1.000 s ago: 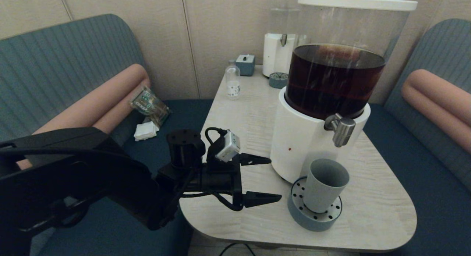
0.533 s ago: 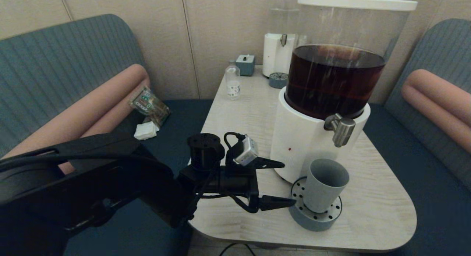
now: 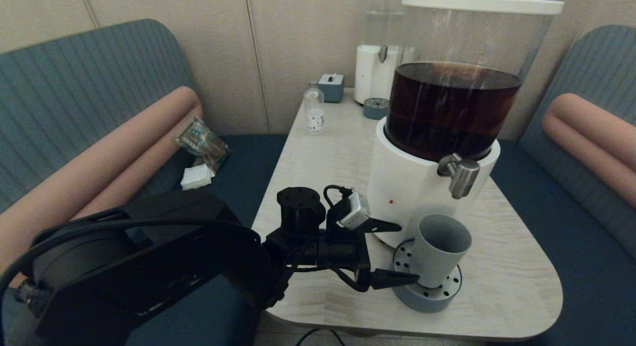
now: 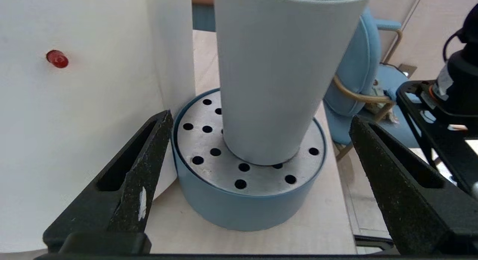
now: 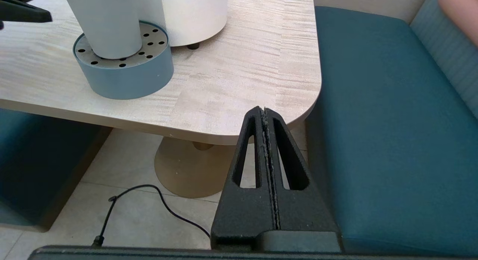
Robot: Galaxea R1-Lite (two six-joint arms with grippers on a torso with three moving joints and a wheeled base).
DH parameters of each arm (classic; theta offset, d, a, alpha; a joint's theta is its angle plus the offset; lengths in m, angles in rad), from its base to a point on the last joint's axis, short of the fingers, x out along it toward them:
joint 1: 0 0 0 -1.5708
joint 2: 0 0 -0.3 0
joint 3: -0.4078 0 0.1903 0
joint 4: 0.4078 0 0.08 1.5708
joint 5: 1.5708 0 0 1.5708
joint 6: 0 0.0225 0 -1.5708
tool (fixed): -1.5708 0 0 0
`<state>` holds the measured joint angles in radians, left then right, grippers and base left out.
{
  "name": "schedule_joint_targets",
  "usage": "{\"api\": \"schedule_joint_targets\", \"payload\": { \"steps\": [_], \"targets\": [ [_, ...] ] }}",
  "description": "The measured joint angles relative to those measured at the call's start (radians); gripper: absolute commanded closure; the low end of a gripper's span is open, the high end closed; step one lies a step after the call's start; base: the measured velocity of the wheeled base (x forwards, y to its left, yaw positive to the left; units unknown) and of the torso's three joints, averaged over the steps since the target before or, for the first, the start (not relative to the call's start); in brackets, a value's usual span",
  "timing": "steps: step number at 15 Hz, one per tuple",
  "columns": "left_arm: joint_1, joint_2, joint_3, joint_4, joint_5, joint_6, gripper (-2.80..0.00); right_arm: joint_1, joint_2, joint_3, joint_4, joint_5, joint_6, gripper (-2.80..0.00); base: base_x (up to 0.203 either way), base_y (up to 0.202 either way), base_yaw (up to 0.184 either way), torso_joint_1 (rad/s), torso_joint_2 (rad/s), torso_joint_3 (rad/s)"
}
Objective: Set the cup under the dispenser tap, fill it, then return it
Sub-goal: Place the cup next to the water dispenser
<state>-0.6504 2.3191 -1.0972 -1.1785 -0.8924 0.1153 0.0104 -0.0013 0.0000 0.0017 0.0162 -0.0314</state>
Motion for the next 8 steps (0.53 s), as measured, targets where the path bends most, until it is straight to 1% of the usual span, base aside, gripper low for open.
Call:
{"api": "schedule_joint_targets", "payload": {
  "steps": [3, 8],
  "targets": [
    [-0.007, 0.009, -0.01, 0.0, 0.018, -0.007, -2.8, 0.0, 0.0, 0.0, 0.0, 0.0, 0.0, 0.0, 0.0, 0.0, 0.0, 0.0, 0.0, 0.0],
    [-0.035, 0.025, -0.041, -0.001, 0.023, -0.024, -2.8, 0.0, 0.0, 0.0, 0.0, 0.0, 0.0, 0.0, 0.0, 0.0, 0.0, 0.0, 0.0, 0.0]
  ]
}}
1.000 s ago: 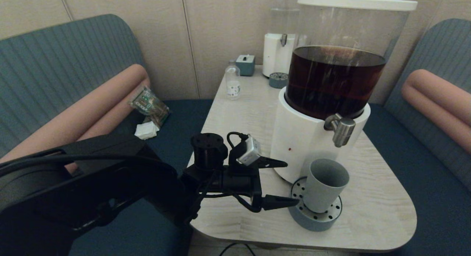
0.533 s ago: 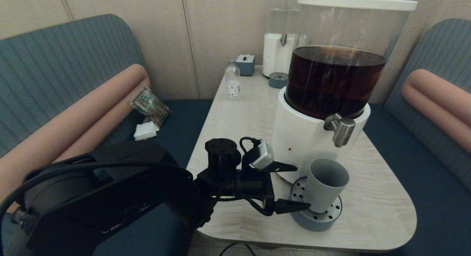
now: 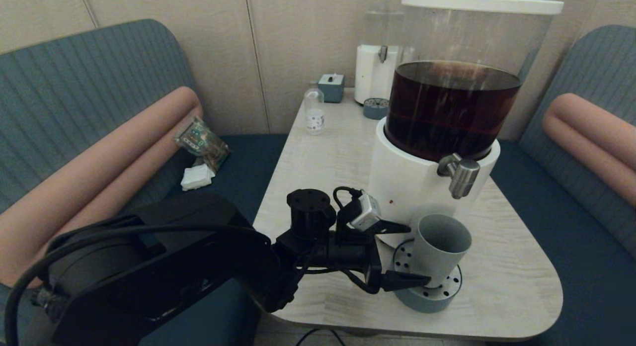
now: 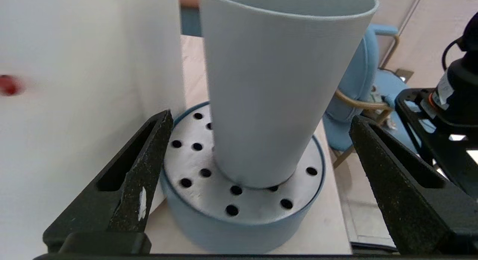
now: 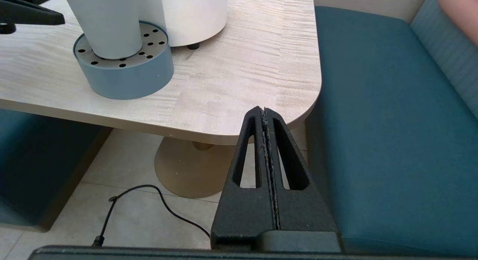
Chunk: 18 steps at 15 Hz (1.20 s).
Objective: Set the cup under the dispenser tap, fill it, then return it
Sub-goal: Place the cup next to the water dispenser
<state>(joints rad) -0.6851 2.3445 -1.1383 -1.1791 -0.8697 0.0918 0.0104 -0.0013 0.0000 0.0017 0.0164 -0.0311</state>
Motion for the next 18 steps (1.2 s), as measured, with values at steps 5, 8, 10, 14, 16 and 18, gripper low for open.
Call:
{"api": "schedule_joint_targets", "payload": {
  "steps": [5, 8, 10, 14, 16, 18],
  "targets": [
    [-0.026, 0.031, -0.043, 0.0, 0.033, -0.008, -2.8, 0.0, 0.0, 0.0, 0.0, 0.0, 0.0, 0.0, 0.0, 0.0, 0.0, 0.0, 0.0, 0.0],
    [-0.039, 0.052, -0.069, 0.0, 0.039, -0.017, -2.8, 0.0, 0.0, 0.0, 0.0, 0.0, 0.0, 0.0, 0.0, 0.0, 0.0, 0.0, 0.0, 0.0],
    [-0.053, 0.069, -0.102, -0.001, 0.041, -0.018, -2.8, 0.0, 0.0, 0.0, 0.0, 0.0, 0.0, 0.0, 0.0, 0.0, 0.0, 0.0, 0.0, 0.0],
    [-0.078, 0.095, -0.151, -0.002, 0.066, -0.02, -2.8, 0.0, 0.0, 0.0, 0.0, 0.0, 0.0, 0.0, 0.0, 0.0, 0.0, 0.0, 0.0, 0.0],
    [-0.084, 0.104, -0.165, -0.001, 0.071, -0.02, -2.8, 0.0, 0.0, 0.0, 0.0, 0.0, 0.0, 0.0, 0.0, 0.0, 0.0, 0.0, 0.0, 0.0],
    [-0.091, 0.114, -0.181, -0.003, 0.091, -0.02, -2.8, 0.0, 0.0, 0.0, 0.0, 0.0, 0.0, 0.0, 0.0, 0.0, 0.0, 0.0, 0.0, 0.0]
  ]
}}
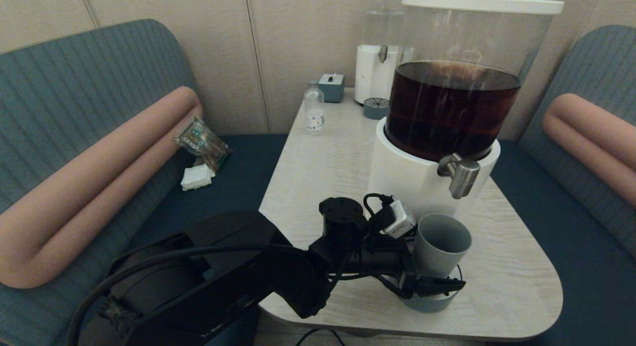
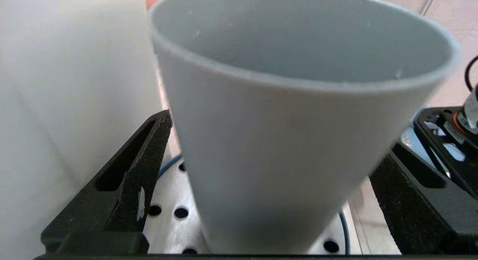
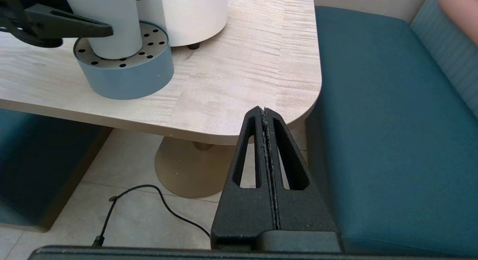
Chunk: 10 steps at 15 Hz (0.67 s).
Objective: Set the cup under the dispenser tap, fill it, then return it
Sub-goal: Place the cup next to the water dispenser
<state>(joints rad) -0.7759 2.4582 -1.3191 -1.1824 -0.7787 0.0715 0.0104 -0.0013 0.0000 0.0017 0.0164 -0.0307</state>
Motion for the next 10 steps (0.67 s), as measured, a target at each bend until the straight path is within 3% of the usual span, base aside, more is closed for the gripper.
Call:
{"api": "schedule_joint_targets", "payload": {
  "steps": [6, 7, 8, 10],
  "targets": [
    [-0.014, 0.025, -0.036, -0.015, 0.024, -0.016, -2.8, 0.0, 0.0, 0.0, 0.0, 0.0, -0.001, 0.0, 0.0, 0.0, 0.0, 0.0, 0.0, 0.0],
    [-0.016, 0.028, -0.041, -0.015, 0.03, -0.016, -0.7, 0.0, 0.0, 0.0, 0.0, 0.0, -0.001, 0.0, 0.0, 0.0, 0.0, 0.0, 0.0, 0.0],
    [-0.017, 0.031, -0.047, -0.015, 0.034, -0.019, 0.0, 0.0, 0.0, 0.0, 0.0, 0.0, 0.0, 0.0, 0.0, 0.0, 0.0, 0.0, 0.0, 0.0],
    [-0.02, 0.033, -0.049, -0.017, 0.035, -0.029, 0.0, 0.0, 0.0, 0.0, 0.0, 0.0, -0.001, 0.0, 0.0, 0.0, 0.0, 0.0, 0.0, 0.0]
  ]
}}
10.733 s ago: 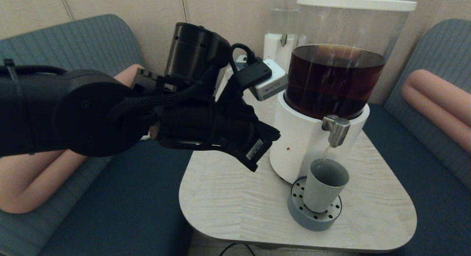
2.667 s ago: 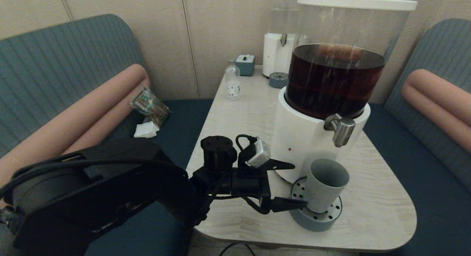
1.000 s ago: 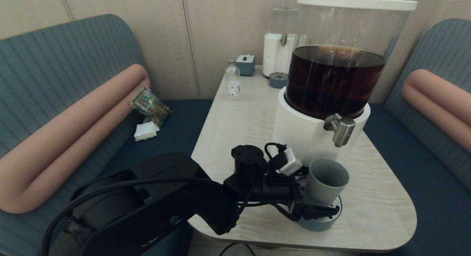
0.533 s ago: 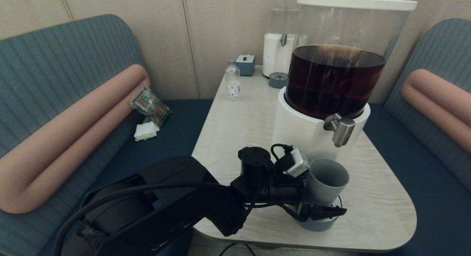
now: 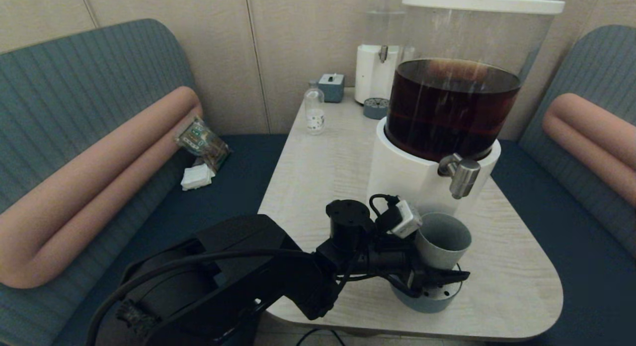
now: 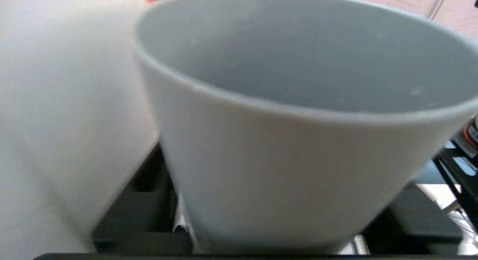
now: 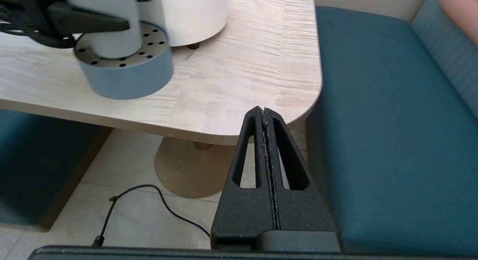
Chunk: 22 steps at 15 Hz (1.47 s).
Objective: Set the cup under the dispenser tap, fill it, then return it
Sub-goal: Place the cup next to the water dispenser
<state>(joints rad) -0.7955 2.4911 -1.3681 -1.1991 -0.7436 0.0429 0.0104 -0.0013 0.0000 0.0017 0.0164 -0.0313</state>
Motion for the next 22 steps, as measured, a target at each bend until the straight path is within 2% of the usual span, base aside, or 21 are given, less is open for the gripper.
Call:
{"api": "schedule_joint_targets", "payload": {
  "steps": [8, 10, 14, 18, 22],
  "targets": [
    [-0.007, -0.025, 0.039, -0.008, 0.01, -0.018, 0.0, 0.0, 0.0, 0.0, 0.0, 0.0, 0.0, 0.0, 0.0, 0.0, 0.0, 0.0, 0.0, 0.0],
    [-0.008, -0.064, 0.108, -0.037, 0.013, -0.045, 0.0, 0.0, 0.0, 0.0, 0.0, 0.0, 0.0, 0.0, 0.0, 0.0, 0.0, 0.0, 0.0, 0.0],
    [0.01, -0.186, 0.324, -0.104, 0.043, -0.098, 0.0, 0.0, 0.0, 0.0, 0.0, 0.0, 0.0, 0.0, 0.0, 0.0, 0.0, 0.0, 0.0, 0.0],
    [0.141, -0.321, 0.489, -0.144, 0.079, -0.131, 0.0, 0.0, 0.0, 0.0, 0.0, 0.0, 0.0, 0.0, 0.0, 0.0, 0.0, 0.0, 0.0, 0.0],
    [0.334, -0.426, 0.546, -0.171, 0.08, -0.15, 0.0, 0.0, 0.0, 0.0, 0.0, 0.0, 0.0, 0.0, 0.0, 0.0, 0.0, 0.0, 0.0, 0.0]
  ]
}}
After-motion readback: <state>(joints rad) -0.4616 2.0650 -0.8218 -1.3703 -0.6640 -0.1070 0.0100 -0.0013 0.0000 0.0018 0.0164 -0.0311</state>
